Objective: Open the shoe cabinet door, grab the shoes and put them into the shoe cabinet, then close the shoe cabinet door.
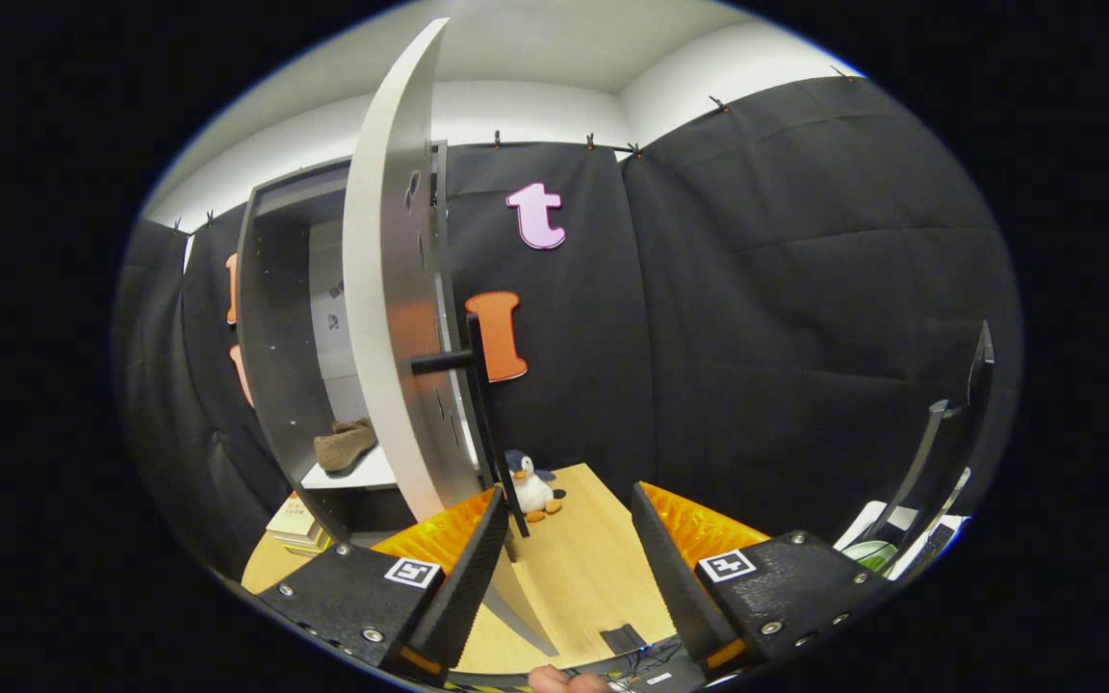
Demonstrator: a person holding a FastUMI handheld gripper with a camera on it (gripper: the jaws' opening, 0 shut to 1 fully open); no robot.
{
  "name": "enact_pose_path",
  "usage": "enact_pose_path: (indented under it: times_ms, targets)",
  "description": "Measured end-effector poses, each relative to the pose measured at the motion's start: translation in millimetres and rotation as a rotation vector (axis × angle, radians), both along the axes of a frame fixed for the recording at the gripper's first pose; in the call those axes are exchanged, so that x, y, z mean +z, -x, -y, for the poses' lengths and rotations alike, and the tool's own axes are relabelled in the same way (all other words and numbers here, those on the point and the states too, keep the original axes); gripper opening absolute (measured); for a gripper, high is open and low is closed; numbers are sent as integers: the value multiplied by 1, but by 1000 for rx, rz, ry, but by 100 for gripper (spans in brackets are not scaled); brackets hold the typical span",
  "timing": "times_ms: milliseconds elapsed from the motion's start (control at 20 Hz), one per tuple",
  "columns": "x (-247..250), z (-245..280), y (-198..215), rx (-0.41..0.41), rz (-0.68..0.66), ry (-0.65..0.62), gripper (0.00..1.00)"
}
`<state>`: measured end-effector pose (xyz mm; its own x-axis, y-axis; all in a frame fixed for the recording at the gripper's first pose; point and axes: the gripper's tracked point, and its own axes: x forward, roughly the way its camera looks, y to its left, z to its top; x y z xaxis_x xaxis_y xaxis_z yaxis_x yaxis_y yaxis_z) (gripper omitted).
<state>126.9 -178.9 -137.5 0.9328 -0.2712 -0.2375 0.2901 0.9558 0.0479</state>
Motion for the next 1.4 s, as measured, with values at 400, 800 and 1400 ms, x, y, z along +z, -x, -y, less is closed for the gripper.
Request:
enact_pose_path:
  times_ms: [400,800,1400]
  targets:
    - [-3,-106,-3,89,-35,-23,82]
    - [12,-205,-48,224,-4,-86,83]
    - [18,-314,-129,398,13,-97,83]
